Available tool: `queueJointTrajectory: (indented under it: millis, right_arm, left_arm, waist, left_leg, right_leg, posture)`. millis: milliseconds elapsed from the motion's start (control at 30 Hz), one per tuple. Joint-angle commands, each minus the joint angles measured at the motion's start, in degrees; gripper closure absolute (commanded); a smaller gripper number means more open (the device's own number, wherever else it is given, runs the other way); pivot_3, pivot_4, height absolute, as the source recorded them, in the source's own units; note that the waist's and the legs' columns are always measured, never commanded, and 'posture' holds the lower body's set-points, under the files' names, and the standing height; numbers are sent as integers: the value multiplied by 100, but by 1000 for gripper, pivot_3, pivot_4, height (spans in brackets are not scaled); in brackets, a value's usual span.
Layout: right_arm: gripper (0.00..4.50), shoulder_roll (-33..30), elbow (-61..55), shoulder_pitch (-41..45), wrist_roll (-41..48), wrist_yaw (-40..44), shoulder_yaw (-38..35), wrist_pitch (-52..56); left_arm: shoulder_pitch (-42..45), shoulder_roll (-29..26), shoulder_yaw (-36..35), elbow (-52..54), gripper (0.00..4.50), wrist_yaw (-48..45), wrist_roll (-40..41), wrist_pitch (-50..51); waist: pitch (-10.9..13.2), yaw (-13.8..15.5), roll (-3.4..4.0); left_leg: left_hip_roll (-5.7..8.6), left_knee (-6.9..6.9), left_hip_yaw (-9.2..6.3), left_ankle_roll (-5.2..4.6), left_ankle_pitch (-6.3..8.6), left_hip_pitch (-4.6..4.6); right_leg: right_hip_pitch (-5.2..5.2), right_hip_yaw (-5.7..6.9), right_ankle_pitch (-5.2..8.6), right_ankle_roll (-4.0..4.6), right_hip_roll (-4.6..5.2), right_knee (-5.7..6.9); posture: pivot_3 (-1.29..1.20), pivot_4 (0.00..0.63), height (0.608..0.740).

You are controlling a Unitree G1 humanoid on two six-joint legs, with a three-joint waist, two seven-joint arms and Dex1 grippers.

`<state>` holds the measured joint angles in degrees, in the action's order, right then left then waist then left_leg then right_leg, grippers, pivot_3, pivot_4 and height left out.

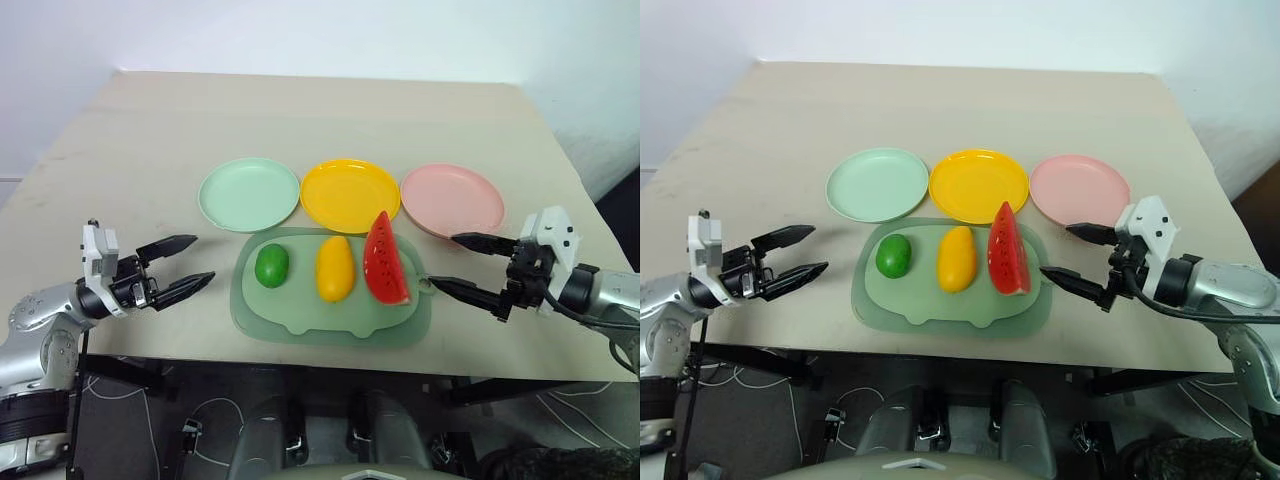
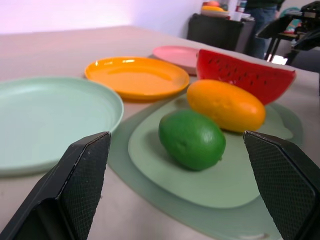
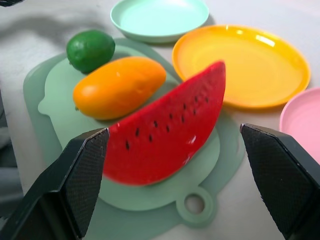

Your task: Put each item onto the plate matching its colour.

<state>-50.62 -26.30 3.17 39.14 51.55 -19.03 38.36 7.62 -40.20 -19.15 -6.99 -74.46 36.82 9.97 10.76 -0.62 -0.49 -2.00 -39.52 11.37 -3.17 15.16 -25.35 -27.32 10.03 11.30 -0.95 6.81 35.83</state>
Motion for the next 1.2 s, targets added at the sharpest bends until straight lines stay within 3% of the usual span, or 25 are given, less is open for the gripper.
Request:
queueJointTrajectory:
  millis: [33, 300, 500, 600, 800, 933, 1200]
  right_arm:
    - [0, -108, -70, 107, 65, 57, -102, -44]
    - [0, -9, 13, 513, 513, -326, -173, 548]
    - [0, 103, -66, 1166, 1704, -897, -585, 1334]
    - [0, 132, -88, 1573, 2232, -1492, -572, 1808]
    - [0, 139, 593, 3155, 3078, -3388, 218, 3779]
    - [0, 509, 1175, 3892, 3565, -4209, 356, 4564]
    - [0, 1303, 2102, 4511, 3512, -5611, 738, 5414]
  left_arm:
    - [-24, -20, -70, 280, 39, 6, 127, 77]
    - [-114, 53, -1, 475, 39, 29, 81, 96]
    - [-56, 188, 132, 514, 39, 132, 22, 71]
    - [29, 331, 254, 434, 39, 134, -18, 13]
    - [175, 288, 328, 368, 39, -34, 14, 25]
    - [261, 262, 420, 300, 39, -176, -34, -28]
    - [546, 366, 556, 121, 39, -229, -129, -146]
  waist:
    - [0, 7, 0]
    - [0, -3, 0]
    - [0, 2, 0]
    - [0, 3, 0]
    - [0, -37, 2]
    - [0, -19, 2]
    - [-1, -20, 3]
  left_leg:
    - [0, 0, 0, 0, 0, 0]
    - [0, 3, 0, 0, 0, 0]
    - [0, 5, 0, 1, 0, 0]
    - [0, 5, 0, 1, 0, 0]
    - [0, 5, 4, 2, -1, -2]
    - [0, 6, 7, 2, -1, -13]
    - [-1, 5, 21, 6, -4, -10]
  right_leg:
    - [0, 0, 0, 0, 0, 0]
    - [-1, 0, -1, 1, 0, -3]
    - [-2, 0, -3, 5, 0, -3]
    - [0, 0, -4, 6, 0, -4]
    - [-10, -7, -12, 21, -1, 4]
    - [-20, -6, -12, 21, 0, 6]
    - [-22, -11, -15, 17, 0, 21]
  posture:
    - [0, 150, 696]
    - [0, 150, 696]
    - [0, 150, 696]
    - [0, 150, 696]
    - [0, 150, 696]
    - [0, 150, 696]
    - [0, 150, 696]
